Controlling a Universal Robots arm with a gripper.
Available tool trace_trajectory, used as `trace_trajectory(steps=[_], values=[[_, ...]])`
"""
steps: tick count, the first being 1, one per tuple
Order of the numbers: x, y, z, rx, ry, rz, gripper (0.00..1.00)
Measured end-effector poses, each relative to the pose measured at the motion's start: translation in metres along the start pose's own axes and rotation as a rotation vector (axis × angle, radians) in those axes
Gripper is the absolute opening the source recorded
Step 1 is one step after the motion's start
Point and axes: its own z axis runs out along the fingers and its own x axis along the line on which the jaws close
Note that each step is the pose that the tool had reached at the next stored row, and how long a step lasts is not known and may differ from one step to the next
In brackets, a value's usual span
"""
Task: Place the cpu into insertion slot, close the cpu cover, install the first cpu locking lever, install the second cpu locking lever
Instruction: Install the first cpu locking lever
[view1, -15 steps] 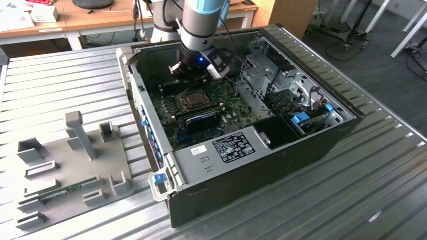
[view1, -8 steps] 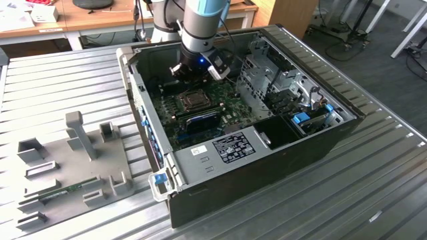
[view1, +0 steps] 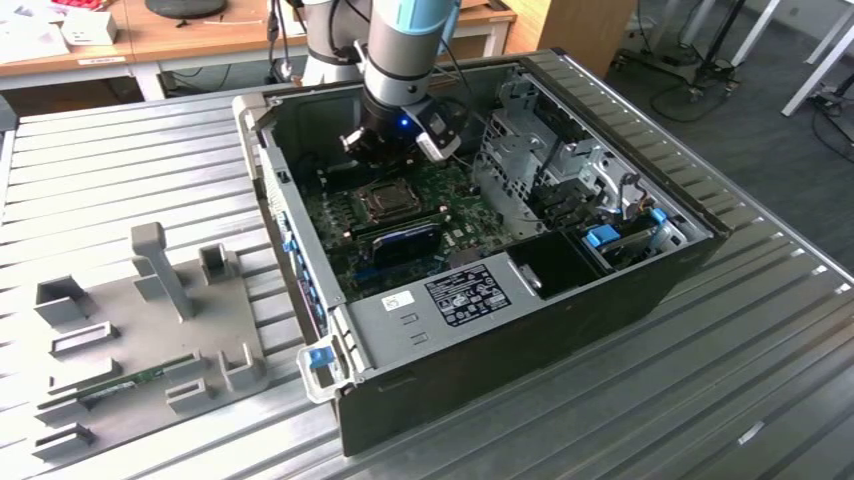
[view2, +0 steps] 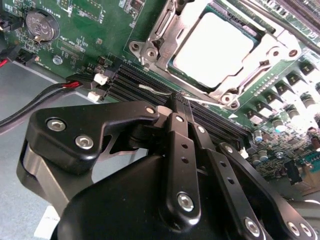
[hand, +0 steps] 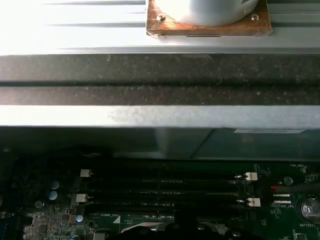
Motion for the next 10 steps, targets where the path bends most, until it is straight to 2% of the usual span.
trace_trajectory(steps=[10], values=[[-0.0011, 0.0020, 0.0019, -0.0001, -0.0001, 0.000, 0.10]])
